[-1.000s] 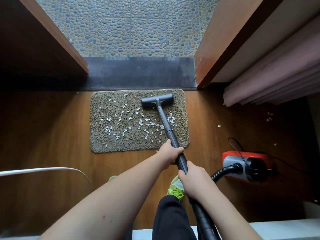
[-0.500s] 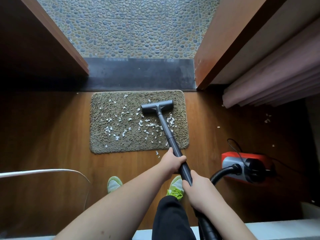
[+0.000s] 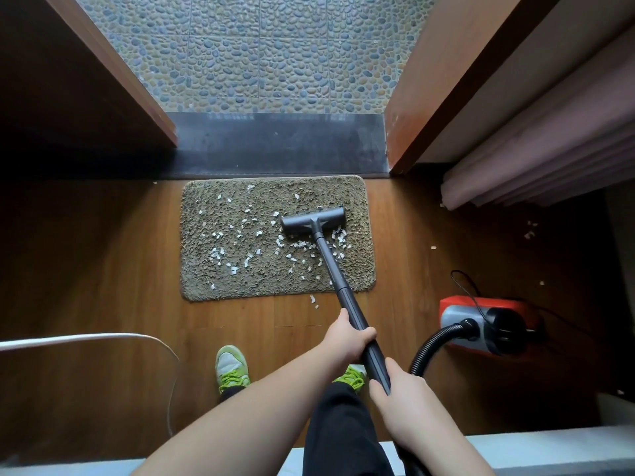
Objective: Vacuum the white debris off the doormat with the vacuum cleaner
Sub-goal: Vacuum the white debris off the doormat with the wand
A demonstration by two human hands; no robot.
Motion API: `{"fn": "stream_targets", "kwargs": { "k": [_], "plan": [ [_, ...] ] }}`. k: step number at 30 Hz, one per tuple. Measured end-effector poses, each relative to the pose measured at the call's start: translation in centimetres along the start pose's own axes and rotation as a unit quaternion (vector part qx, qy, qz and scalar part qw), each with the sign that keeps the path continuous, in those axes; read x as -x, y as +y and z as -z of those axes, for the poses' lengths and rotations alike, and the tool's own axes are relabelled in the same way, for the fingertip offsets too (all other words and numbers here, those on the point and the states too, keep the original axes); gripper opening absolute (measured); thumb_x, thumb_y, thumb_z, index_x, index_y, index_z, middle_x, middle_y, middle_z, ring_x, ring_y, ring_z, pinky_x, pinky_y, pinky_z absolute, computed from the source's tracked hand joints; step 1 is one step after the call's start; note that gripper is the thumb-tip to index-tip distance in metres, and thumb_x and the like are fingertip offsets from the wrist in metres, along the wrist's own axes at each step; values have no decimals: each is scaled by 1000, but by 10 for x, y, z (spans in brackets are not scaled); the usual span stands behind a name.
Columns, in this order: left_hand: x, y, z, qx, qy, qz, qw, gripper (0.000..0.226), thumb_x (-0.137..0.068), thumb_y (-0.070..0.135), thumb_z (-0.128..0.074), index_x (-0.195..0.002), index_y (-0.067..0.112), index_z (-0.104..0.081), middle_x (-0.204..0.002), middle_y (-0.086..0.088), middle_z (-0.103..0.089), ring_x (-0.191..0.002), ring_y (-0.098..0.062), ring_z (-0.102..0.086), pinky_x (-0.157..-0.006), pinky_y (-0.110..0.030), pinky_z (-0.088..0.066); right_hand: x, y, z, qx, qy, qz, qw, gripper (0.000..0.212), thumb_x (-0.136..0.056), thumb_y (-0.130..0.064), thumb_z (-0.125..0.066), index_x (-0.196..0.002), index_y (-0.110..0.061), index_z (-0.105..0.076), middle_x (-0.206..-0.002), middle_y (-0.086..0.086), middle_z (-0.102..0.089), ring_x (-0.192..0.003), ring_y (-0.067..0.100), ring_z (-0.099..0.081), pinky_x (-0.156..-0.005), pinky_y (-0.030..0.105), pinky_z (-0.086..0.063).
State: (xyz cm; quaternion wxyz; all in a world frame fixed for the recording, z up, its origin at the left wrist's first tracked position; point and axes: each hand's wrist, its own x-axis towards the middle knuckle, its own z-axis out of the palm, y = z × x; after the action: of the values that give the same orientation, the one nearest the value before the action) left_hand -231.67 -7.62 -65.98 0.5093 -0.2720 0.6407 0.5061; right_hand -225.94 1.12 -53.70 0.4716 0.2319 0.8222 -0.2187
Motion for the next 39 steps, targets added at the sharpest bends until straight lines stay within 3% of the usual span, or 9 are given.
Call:
{"fn": "stream_targets", "kwargs": {
  "k": [5,7,12,18,22,26,31,35,39],
  "plan": [
    [2,-6,-2,-15,10,0,1000,93,-64,45,-64,-148,24,-27,-116,-7,-60,-99,-28,-68,-86,-42,-59,4,4,-4,-5,6,2,1000,44,-101,-44,-38,-141,-27,-38,-114,1,-63,-97,18,-63,-80,27,-49],
    [2,-4,1,-10,15,-6,1000,83,-68,42,-64,-142,23,-31,-111,-6,-61,-98,-28,-68,-85,-43,-59,4,3,-5,-6,13,8,1000,44,-100,-44,-38,-142,-28,-38,-114,1,-63,-95,17,-63,-81,28,-51],
    [-1,11,12,10,28,-25,999,44,-80,29,-65,-117,23,-41,-108,-14,-62,-96,-31,-69,-78,-47,-61,-6,-8,2,4,39,29,999,42,-99,-42,-40,-136,-22,-42,-97,-1,-59,-79,19,-54,-66,30,-42],
    [-14,38,20,16,41,-36,998,34,-88,20,-64,-113,15,-42,-113,-19,-61,-95,-32,-69,-72,-43,-62,-24,-26,18,7,44,25,999,22,-100,-38,-41,-105,-17,-46,-95,3,-56,-82,25,-49,-71,31,-39],
    [-18,48,20,16,34,-35,999,33,-89,16,-65,-115,11,-44,-117,-21,-60,-86,-29,-66,-56,-35,-60,-33,-30,25,0,36,18,999,19,-99,-36,-41,-93,-18,-43,-93,3,-53,-83,26,-48,-71,31,-37],
    [-19,50,17,14,31,-25,999,36,-88,17,-65,-116,11,-43,-117,-21,-60,-96,-34,-68,-65,-42,-61,-33,-28,27,-5,32,13,999,20,-99,-37,-41,-92,-18,-43,-93,2,-54,-83,26,-49,-70,31,-38],
    [-17,42,11,12,24,-17,999,39,-88,18,-64,-120,9,-45,-104,-15,-59,-86,-29,-66,-63,-39,-61,-27,-20,25,-5,26,12,1000,19,-100,-38,-41,-95,-20,-44,-92,2,-55,-81,25,-50,-69,31,-39],
    [-13,33,3,-16,18,-7,1000,56,-69,35,-66,-118,17,-44,-108,-14,-62,-95,-32,-68,-78,-48,-61,-21,-10,19,1,20,11,1000,19,-100,-40,-41,-102,-21,-44,-92,1,-57,-81,25,-52,-70,33,-44],
    [-8,19,-3,-20,14,-2,1000,60,-73,34,-65,-126,20,-40,-110,-13,-61,-98,-32,-67,-83,-47,-59,-11,-2,12,1,11,8,1000,28,-100,-39,-40,-120,-20,-46,-93,0,-57,-79,23,-55,-67,32,-43]
  ]
}}
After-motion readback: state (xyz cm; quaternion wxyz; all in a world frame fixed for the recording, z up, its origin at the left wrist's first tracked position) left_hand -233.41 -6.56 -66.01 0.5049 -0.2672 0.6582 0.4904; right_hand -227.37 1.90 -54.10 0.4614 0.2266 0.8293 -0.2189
